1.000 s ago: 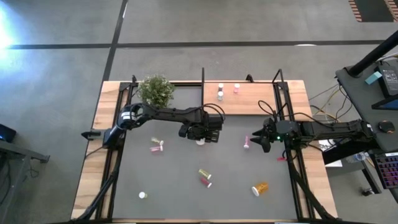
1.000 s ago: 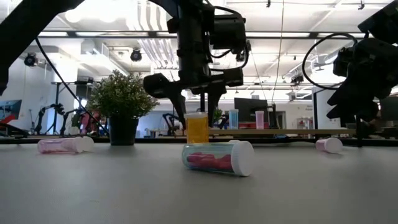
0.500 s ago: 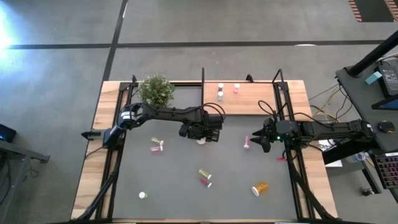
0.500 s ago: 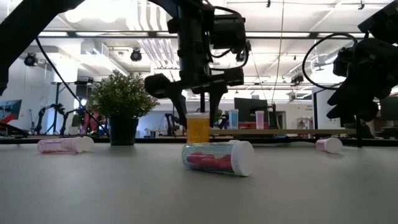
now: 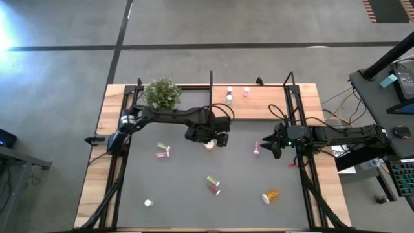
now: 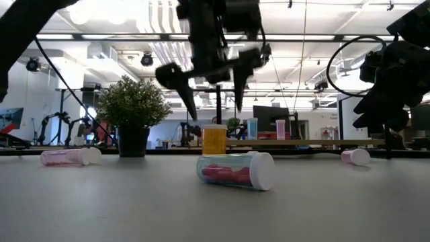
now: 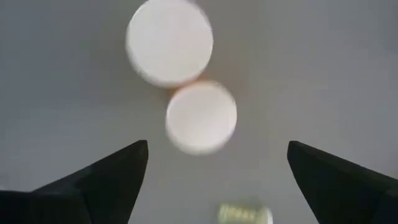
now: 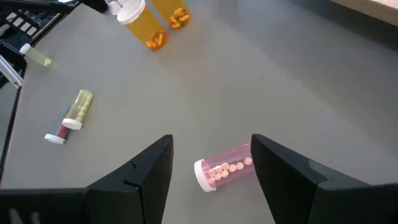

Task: Pick and place medicine bottles onto shelf by color
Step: Move the bottom left yellow pill bottle to the middle of the table

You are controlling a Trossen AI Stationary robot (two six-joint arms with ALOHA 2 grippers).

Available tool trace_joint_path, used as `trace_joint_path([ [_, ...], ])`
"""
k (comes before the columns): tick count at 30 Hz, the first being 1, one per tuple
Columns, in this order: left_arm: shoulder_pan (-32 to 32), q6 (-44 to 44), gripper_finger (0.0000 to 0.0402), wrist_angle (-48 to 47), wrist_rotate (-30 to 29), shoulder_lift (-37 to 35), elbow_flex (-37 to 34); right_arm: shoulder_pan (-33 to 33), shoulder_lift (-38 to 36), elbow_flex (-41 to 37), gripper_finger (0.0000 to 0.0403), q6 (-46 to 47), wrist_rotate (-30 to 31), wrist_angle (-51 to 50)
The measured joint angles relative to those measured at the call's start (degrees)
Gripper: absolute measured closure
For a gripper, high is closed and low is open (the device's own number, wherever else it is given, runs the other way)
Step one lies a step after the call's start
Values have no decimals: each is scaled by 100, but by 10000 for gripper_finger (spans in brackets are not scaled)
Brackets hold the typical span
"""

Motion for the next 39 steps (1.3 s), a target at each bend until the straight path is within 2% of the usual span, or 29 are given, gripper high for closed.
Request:
trace_joint_path([
  [4, -167, -59, 31, -298, 18, -296, 88, -1, 2, 0, 197, 0, 3, -1],
  [8, -496, -643, 31, -664, 18, -549, 60, -1, 0, 0, 197, 0, 1, 0],
  [14, -1237, -1637, 31, -1399, -174, -746, -40, 0, 1, 0, 197, 0, 3, -1],
  [20, -2013, -2230, 31, -1834, -269, -890, -276, -2, -2, 0, 197, 0, 2, -7],
  [30, -3352, -4441, 31, -1250, -381, -1865, -1661, 0, 2, 0, 197, 0, 2, -2],
  [39, -4453, -6237, 31, -193, -61, -2731, -3079, 0, 2, 0, 197, 0, 2, -2],
])
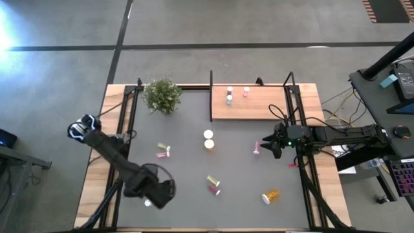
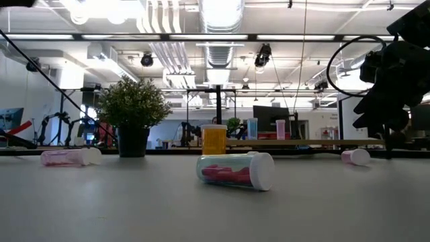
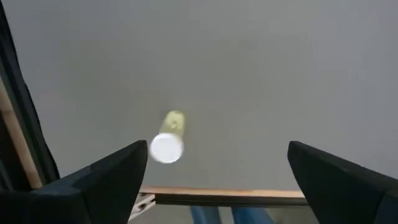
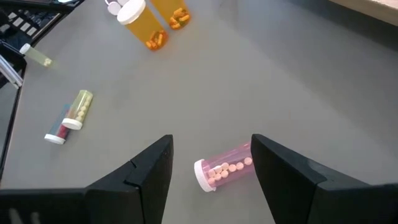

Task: Pick and place medicine bottles onto shelf by color
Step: Move the bottom left yellow pill bottle to the middle of the table

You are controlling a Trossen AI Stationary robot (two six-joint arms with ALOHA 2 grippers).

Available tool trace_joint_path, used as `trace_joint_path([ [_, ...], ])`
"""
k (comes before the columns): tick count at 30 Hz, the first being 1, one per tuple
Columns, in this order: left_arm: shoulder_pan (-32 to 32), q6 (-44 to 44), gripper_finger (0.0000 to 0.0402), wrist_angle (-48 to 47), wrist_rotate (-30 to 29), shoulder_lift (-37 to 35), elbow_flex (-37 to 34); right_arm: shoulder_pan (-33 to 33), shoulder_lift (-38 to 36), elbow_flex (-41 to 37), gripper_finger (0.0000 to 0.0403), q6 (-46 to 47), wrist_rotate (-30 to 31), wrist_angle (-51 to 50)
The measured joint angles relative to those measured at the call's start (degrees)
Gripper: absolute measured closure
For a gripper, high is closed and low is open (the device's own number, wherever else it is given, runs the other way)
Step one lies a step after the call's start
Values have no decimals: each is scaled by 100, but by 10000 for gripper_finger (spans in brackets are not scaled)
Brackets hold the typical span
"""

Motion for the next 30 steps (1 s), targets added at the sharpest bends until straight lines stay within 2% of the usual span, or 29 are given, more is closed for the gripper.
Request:
trace_joint_path([
  [7, -677, -806, 31, 353, 26, -84, -599, -1, 0, 0, 197, 0, 0, 1],
  [19, -919, -470, 31, 2015, 138, -73, -1734, 0, 0, 0, 197, 1, 0, 1],
  [22, -917, -396, 33, 2109, 225, -71, -1851, 0, 0, 0, 197, 2, 0, 0],
  [25, -919, -281, 49, 2164, 284, -71, -1854, 0, 0, 0, 197, 0, 0, 2],
  [30, -916, -213, 108, 2339, 299, -71, -1882, -1, 0, 0, 197, 0, 0, 1],
])
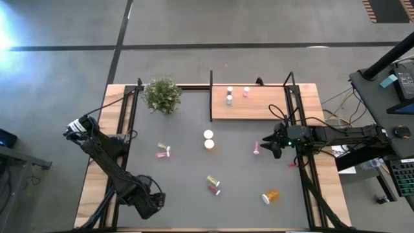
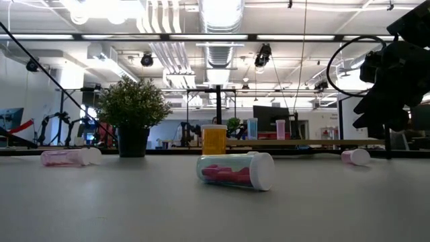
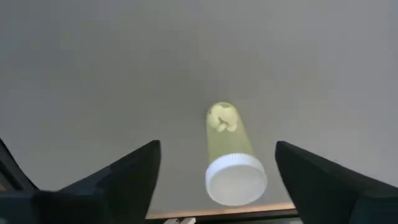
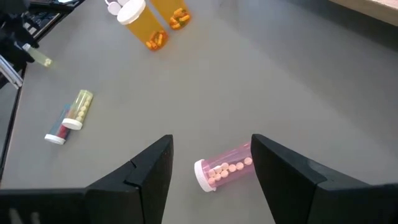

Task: Pick and place medicine bottles onto shelf by color
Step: Move the bottom left yellow pill bottle to the middle of the table

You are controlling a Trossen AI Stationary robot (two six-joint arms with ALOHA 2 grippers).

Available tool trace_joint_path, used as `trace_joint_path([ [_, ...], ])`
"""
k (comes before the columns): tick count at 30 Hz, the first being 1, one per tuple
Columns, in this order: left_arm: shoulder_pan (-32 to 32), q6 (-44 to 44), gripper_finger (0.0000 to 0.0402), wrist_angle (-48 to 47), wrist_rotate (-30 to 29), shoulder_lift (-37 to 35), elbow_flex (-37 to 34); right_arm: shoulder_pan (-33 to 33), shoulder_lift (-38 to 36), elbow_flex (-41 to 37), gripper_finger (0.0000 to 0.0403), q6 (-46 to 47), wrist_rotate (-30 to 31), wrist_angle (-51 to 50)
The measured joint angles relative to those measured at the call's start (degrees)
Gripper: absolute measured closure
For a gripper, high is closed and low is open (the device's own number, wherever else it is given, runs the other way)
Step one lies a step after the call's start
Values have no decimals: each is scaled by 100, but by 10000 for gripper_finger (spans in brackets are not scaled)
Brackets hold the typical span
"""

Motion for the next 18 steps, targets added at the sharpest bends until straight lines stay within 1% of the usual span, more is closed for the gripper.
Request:
trace_joint_path([
  [8, 10, 4, 225, 79, 0, 0, -105, -1, 0, 0, 197, 2, 0, 0],
  [13, 53, 2, 292, 73, 0, 0, -134, 1, 0, 0, 197, 0, 0, -1],
  [16, 121, -2, 319, 54, 4, 0, -111, 1, 0, 0, 197, 1, 0, -1],
  [18, 201, -4, 321, 67, 26, 0, -80, 0, 0, 0, 197, 2, 0, 1],
])
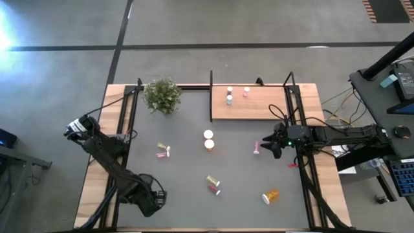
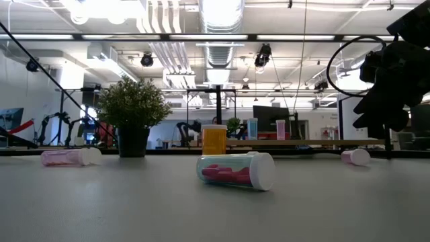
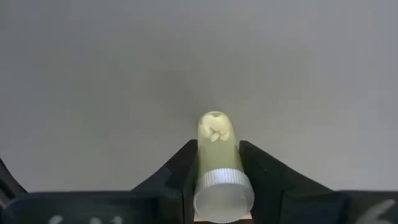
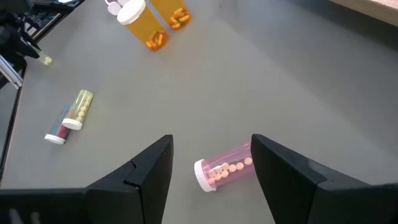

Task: Pick and place medicine bottles onto shelf by color
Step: Move the bottom left yellow pill bottle to the middle of the table

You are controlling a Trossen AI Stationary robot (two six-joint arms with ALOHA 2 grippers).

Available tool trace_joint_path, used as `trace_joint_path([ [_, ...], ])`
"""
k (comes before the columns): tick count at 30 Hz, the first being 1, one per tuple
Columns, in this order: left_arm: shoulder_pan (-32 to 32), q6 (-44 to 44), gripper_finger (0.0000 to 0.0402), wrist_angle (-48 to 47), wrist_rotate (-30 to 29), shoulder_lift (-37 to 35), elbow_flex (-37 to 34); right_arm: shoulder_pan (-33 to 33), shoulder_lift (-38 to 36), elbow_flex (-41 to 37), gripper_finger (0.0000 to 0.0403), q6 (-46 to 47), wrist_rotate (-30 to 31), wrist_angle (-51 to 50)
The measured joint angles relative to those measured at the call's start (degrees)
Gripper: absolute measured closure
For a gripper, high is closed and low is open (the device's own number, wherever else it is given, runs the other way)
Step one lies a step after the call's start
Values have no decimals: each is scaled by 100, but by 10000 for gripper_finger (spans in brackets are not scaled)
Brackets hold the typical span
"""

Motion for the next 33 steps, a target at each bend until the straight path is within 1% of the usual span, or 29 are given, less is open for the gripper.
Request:
trace_joint_path([
  [3, 203, 7, 321, -12, 123, 0, 7, 1, 0, 0, 197, 0, 0, 0],
  [6, 517, 169, 311, -13, 383, 0, 3, 1, 0, 0, 197, -2, 0, -2],
  [9, 943, 622, 306, -64, 580, 0, 2, 0, 0, 0, 197, -1, 0, -2],
  [12, 1455, 1087, 310, -61, 711, 0, 10, -1, -1, 0, 197, 0, 0, 0],
  [20, 2764, 2218, 317, -51, 717, 1, 239, 1, -2, 0, 197, 1, 0, -2],
  [27, 3725, 3184, 318, -140, 711, 398, 670, 0, 0, 0, 197, -1, -1, -1],
  [31, 4210, 4038, 318, -714, 698, 749, 1181, 1, 0, 0, 197, -2, 0, -2],
  [33, 4484, 4593, 318, -1122, 549, 937, 1461, -2, 0, 0, 197, -2, -2, -2],
])
